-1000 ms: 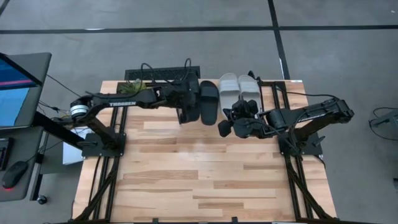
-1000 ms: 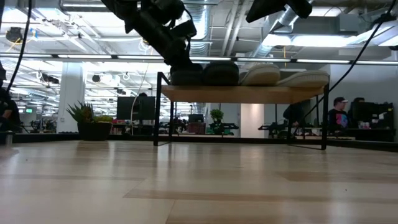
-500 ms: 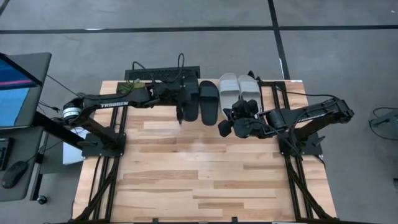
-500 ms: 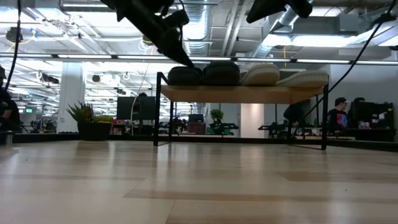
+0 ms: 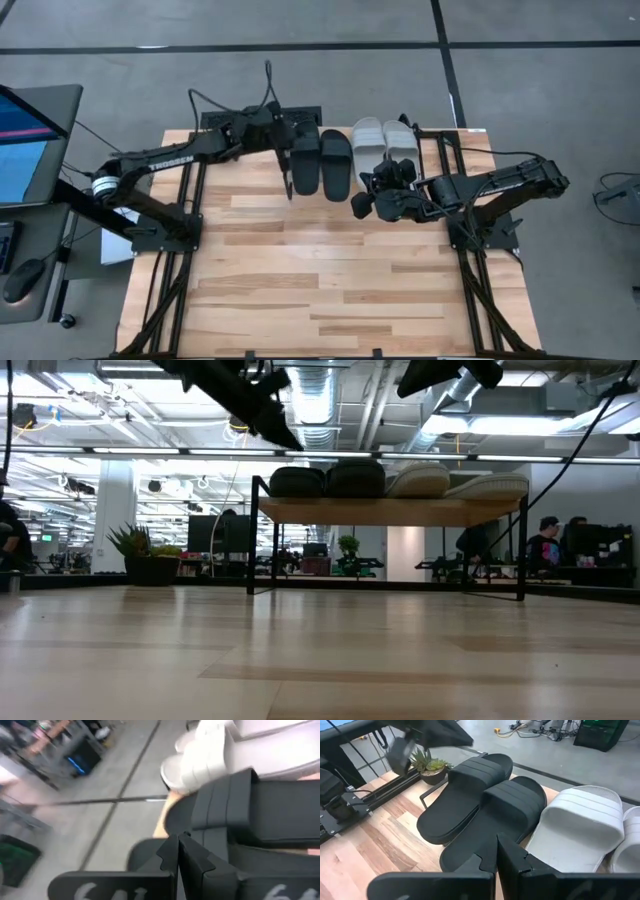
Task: Pick and place slides into the shelf
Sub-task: Adjust the slides on the shelf, then return to Home Position
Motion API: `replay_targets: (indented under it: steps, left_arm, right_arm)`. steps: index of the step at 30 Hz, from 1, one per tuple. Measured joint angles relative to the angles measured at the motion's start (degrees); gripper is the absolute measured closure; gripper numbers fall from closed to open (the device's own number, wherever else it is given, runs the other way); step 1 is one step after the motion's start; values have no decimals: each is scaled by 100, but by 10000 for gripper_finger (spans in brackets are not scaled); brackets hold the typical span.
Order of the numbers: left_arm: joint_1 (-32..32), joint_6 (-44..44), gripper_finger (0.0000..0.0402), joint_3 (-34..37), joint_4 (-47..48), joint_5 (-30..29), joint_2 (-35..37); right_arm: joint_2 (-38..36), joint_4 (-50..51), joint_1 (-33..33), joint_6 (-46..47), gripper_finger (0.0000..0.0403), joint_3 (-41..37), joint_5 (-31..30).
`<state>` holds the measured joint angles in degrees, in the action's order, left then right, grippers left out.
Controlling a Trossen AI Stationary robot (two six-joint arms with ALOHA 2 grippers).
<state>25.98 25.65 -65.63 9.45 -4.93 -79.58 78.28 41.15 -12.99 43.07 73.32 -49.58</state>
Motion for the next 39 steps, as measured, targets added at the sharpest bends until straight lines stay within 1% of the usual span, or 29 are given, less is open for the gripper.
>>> replay_targets:
  steps: [4, 7, 9, 10, 12, 15, 17, 20, 26, 28, 32, 34, 36, 38, 39]
  left_arm:
    - [341, -136, 401, 0, -30, 403, -288]
    - [515, -140, 402, 0, 188, 959, -529]
    - [546, -141, 401, -11, 345, 1189, -734]
    - [548, -138, 401, -20, 414, 1267, -828]
    - [531, -127, 401, -39, 485, 1216, -979]
    - [530, -177, 401, -34, 458, 1246, -1031]
    - [508, -193, 401, -24, 305, 1156, -990]
    - [500, -192, 401, -96, 240, 794, -856]
    - [515, 23, 402, -541, 174, -97, -583]
    - [513, 22, 402, -691, 33, -244, -410]
    - [513, -162, 401, -955, -191, -267, 167]
    - [536, -382, 401, -976, -352, 25, 629]
    - [672, -579, 401, -991, -411, 690, 1069]
    - [850, -795, 402, -994, -388, 1428, 1384]
    - [930, -856, 401, -994, -346, 1684, 1494]
  right_arm:
    - [0, -37, 0, 0, 403, 0, 2]
    - [0, -48, 0, 2, 403, 0, 1]
    - [0, -63, 0, 2, 403, 0, 2]
    - [0, -80, 0, 2, 403, 0, 2]
    - [0, -83, 0, 2, 403, 0, 2]
    - [0, -83, 0, 2, 403, 0, 2]
    - [0, -83, 0, 4, 403, 0, 2]
    - [2, -84, 0, 3, 403, 0, 2]
    - [2, -79, 0, 0, 403, 0, -78]
    - [2, -69, 0, -21, 403, 0, -194]
    - [2, -65, -30, -256, 403, 0, -604]
    - [-4, -40, -90, -412, 403, -2, -935]
    - [-76, 42, -186, -590, 403, -4, -1206]
    - [-181, 50, -217, -923, 403, -4, -1257]
    - [-235, 56, -219, -1139, 403, -4, -1212]
